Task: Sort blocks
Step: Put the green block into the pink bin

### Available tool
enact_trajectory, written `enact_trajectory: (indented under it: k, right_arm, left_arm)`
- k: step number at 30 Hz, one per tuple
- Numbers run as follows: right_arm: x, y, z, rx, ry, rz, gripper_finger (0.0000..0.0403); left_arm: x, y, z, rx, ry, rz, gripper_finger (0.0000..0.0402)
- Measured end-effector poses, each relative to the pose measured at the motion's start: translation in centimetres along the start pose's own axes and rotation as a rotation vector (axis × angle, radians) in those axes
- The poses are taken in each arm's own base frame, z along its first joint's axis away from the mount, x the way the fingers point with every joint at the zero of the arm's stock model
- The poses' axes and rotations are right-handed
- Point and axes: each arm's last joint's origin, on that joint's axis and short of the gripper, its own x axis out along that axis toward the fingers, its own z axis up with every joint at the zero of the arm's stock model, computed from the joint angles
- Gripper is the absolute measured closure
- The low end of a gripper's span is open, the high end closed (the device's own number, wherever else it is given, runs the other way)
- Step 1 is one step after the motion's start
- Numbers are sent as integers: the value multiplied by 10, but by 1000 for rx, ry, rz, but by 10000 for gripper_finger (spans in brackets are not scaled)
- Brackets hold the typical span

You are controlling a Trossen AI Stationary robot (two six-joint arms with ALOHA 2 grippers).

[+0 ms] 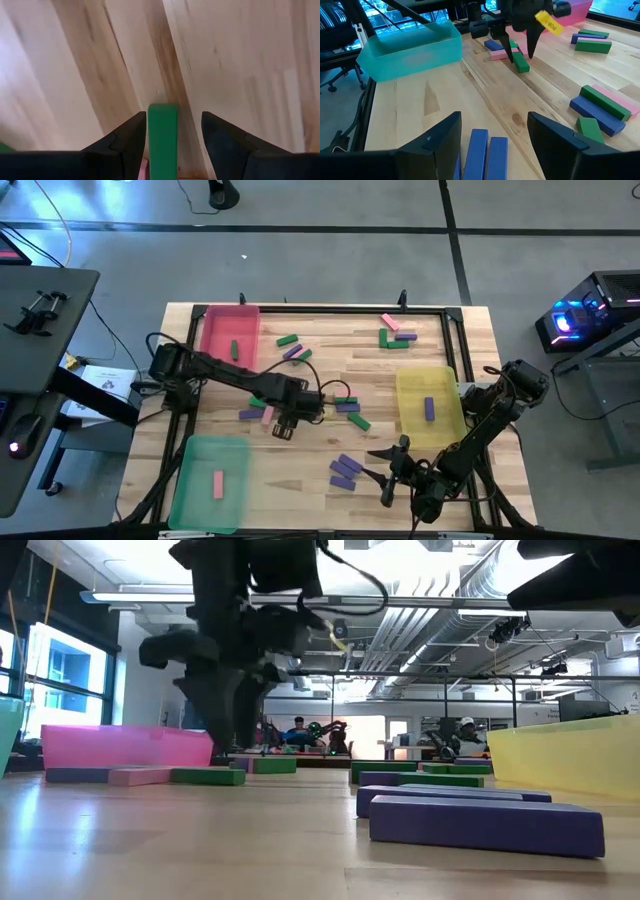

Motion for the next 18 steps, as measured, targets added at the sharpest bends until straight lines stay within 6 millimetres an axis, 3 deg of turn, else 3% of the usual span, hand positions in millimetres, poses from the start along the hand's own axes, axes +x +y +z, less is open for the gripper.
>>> enact_trajectory:
  k: [8, 13, 18]
  right_arm:
    - [0, 1, 1, 20, -7, 8, 190]
    - [0, 2, 2, 24, -10, 11, 190]
    - [0, 2, 2, 27, -11, 13, 190]
  left_arm:
    - [30, 4, -21, -5, 81, 5, 224]
    - [38, 3, -28, -16, 60, 34, 229]
    - [39, -1, -26, -31, 45, 37, 280]
